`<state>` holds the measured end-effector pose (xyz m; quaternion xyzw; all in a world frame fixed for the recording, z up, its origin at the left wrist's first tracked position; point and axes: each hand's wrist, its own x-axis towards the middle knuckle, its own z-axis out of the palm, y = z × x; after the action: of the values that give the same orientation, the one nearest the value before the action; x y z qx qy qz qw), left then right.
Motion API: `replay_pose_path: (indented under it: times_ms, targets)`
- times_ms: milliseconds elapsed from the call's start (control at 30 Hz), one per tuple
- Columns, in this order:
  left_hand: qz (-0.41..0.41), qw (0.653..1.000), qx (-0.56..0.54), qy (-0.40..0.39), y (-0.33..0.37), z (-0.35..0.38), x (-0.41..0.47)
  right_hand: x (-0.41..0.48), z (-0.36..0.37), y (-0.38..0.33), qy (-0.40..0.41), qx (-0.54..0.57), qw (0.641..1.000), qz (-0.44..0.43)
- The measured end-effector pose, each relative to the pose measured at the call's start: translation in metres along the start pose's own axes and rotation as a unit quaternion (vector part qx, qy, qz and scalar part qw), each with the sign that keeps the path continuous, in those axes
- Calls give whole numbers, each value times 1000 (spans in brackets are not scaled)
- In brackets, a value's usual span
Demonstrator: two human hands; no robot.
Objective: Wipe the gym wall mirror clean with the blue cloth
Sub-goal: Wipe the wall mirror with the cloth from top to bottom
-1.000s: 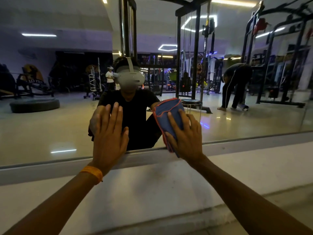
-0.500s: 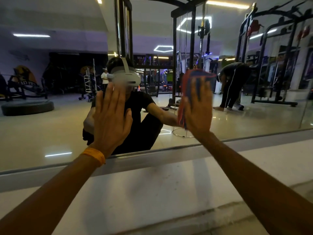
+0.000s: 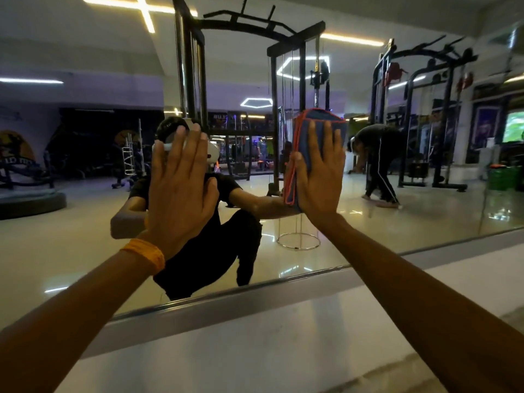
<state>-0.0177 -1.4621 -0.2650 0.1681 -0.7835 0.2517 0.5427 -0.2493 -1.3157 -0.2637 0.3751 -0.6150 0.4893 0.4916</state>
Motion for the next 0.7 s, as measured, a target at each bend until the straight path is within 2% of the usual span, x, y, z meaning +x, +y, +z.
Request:
replay_pose_path:
  times_ms: [33, 67, 133, 167, 200, 233, 267, 333, 367, 400, 433, 467, 500, 567, 600, 633, 667, 700]
  targets:
    - [3, 1000, 7, -8, 0, -1, 10, -2, 3, -9, -10, 5, 1000, 4]
    - [9, 1000, 10, -17, 0, -1, 19, -9, 4, -18, -41, 2, 999, -27]
    - [8, 1000, 2, -20, 4, -1, 29, -23, 1, -19, -114, -25, 970, -213]
    - [5, 1000, -2, -16, 6, -2, 29, -15, -7, -7, -139, -46, 938, -314]
    - [-1, 1000, -5, -13, 9, -4, 28, 2, -14, 7, -145, -65, 913, -376]
    - [-8, 1000, -5, -11, 10, -4, 27, 22, -19, 19, -137, -83, 906, -391]
    - [-14, 1000, -3, -12, 12, -5, 27, 42, -23, 30, -122, -93, 922, -356]
    - [-20, 1000, 9, -22, 17, -6, 32, 72, -29, 42, -72, -65, 978, -187]
    - [-23, 999, 15, -24, 21, -6, 38, 78, -29, 39, -41, -37, 993, -104]
    - [-28, 999, 17, -24, 24, -6, 47, 78, -25, 28, -18, -19, 998, -60]
    - [-31, 999, 16, -24, 27, -6, 57, 74, -19, 14, -17, -16, 998, -57]
    - [-30, 999, 15, -23, 31, -6, 67, 64, -13, 1, -42, -23, 994, -96]
    - [-28, 999, 17, -20, 33, -6, 76, 52, -8, -6, -76, -31, 981, -176]
    - [-29, 999, 19, -11, 36, -3, 87, 40, -5, 2, -130, -43, 927, -350]
    - [-33, 999, 16, -9, 36, -2, 88, 49, -8, 14, -141, -59, 903, -402]
    - [-35, 999, 15, -9, 35, -1, 87, 64, -12, 26, -134, -76, 893, -422]
    - [-37, 999, 17, -9, 34, 1, 86, 82, -16, 38, -118, -85, 900, -410]
    - [-38, 999, 19, -7, 34, 2, 85, 102, -21, 50, -98, -82, 922, -365]
